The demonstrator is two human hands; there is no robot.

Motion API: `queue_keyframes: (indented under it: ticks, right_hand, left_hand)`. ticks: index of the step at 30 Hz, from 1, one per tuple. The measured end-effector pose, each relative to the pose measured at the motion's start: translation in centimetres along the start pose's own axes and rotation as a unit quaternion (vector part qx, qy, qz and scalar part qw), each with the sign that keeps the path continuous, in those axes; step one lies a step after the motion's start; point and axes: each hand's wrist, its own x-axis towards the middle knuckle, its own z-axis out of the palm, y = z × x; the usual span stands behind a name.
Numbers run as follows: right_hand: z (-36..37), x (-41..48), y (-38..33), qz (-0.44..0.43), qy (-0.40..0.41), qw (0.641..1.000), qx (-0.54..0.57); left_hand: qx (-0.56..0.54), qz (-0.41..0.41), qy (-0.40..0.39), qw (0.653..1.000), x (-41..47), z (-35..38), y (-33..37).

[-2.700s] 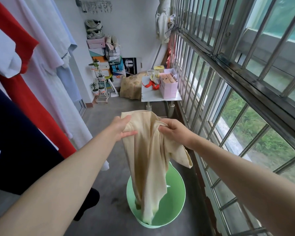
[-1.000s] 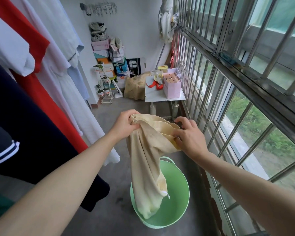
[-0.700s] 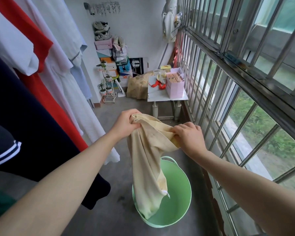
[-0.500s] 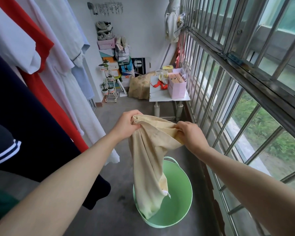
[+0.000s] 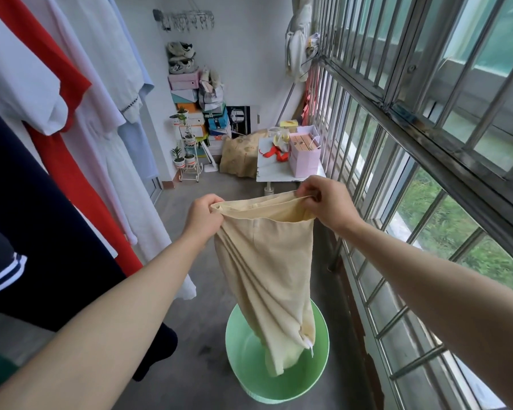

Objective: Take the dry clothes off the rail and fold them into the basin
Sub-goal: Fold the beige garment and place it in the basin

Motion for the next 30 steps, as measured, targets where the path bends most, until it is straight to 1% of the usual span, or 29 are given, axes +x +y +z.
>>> queue_keyframes:
  ticks: [2,3,4,6,8,11,12,14,16,20,22,24,26,28,30]
  right_hand:
    - [-0.2,0.3,-0.2,0.036,-0.006,0.999,0.036]
    - [-0.3,0.5,-0.2,0.057,-0.004,0.997,0.048]
    - [-0.4,0.7,-0.2,0.076,-0.002,0.995,0.059]
    - [-0.6,1.0,-0.1,0.110,0.007,0.990,0.087]
    - [-0.9,1.1,0.1,0.136,0.019,0.983,0.118]
    - [-1.0,1.1,0.2,0.164,0.025,0.975,0.147]
    - [-1.1,1.2,0.2,0.169,0.027,0.973,0.152]
    - [-1.1,1.3,0.4,0.177,0.035,0.971,0.154]
    - [-1.1,1.3,0.8,0.189,0.041,0.969,0.152]
    - [-1.4,1.2,1.4,0.204,0.048,0.967,0.144]
    - [-1.6,1.1,1.5,0.203,0.046,0.969,0.131]
    - [-1.7,1.0,1.5,0.197,0.042,0.973,0.117]
    - [-2.0,0.8,1.5,0.174,0.028,0.980,0.089]
    - [-2.4,0.5,1.4,0.130,-0.001,0.991,0.028]
    - [-2.8,0.4,1.4,0.089,-0.018,0.996,-0.024]
  left_hand:
    - [-0.106,-0.057,-0.016,0.993,0.0,0.4,0.1]
    - [-0.132,-0.061,-0.035,0.989,-0.2,0.6,0.1]
    - [-0.137,-0.047,-0.058,0.988,-0.5,0.7,0.1]
    - [-0.105,0.025,-0.097,0.989,-1.1,0.7,0.0]
    - [-0.030,0.110,-0.124,0.986,-1.3,0.7,-0.1]
    - [0.103,0.215,-0.146,0.960,-1.6,1.2,-0.1]
    - [0.124,0.239,-0.150,0.951,-1.9,1.4,0.2]
    - [0.123,0.276,-0.163,0.939,-2.2,1.8,0.6]
    - [0.111,0.290,-0.179,0.934,-2.6,2.1,1.3]
    - [0.167,0.299,-0.222,0.913,-2.9,2.5,1.7]
    - [0.226,0.281,-0.225,0.905,-2.2,2.5,1.1]
    - [0.323,0.262,-0.224,0.882,-1.1,2.0,0.6]
    - [0.376,0.245,-0.224,0.865,-0.5,1.1,0.5]
    - [0.383,0.266,-0.229,0.855,-0.4,0.2,1.0]
    - [0.366,0.273,-0.223,0.861,-0.1,-0.5,1.6]
